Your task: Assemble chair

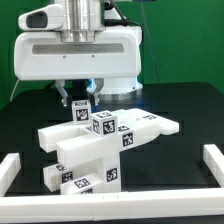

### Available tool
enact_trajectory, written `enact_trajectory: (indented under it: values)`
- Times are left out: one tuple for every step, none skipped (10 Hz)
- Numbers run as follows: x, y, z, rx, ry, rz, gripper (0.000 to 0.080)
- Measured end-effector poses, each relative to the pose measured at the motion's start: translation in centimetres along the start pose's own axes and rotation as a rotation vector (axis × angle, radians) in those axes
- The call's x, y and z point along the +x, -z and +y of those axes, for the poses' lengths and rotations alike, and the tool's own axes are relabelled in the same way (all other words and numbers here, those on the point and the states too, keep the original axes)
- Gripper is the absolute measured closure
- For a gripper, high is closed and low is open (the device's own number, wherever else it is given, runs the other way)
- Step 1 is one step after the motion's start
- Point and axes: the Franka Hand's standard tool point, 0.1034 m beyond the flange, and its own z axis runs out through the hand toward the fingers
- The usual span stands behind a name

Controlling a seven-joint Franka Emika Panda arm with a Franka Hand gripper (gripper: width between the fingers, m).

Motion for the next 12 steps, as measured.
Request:
enact_trajectory:
  values:
    - [-0.05,-0.02,-0.11,-0.001,-0.125,0.001,0.0517]
    - [-0.06,-0.03,-0.14,0.003,-0.246,-0.003,0.0516]
    - [-0.07,-0.04,-0.19,0.01,-0.402,-0.003,0.0515]
    - [-0.06,-0.04,-0.32,0.009,-0.536,-0.001,0.0515]
    - [-0.05,-0.02,-0.34,0.014,-0.617,-0.002,0.0515]
    - [-0.04,-0.01,-0.41,0.03,-0.767,-0.006,0.0515]
    - [0.0,0.02,-0.62,0.044,-0.922,-0.005,0.0515]
    - [-0.06,0.0,-0.84,0.045,-0.98,0.005,0.0515]
    - [-0.03,-0.04,-0.79,0.044,-0.995,0.005,0.0515]
    - [-0.06,-0.09,-0.77,0.042,-0.972,0.005,0.0404]
    - [-0.05,-0.07,-0.83,0.043,-0.953,0.005,0.0267]
    - [0.07,0.05,-0.9,0.041,-0.909,0.008,0.0267]
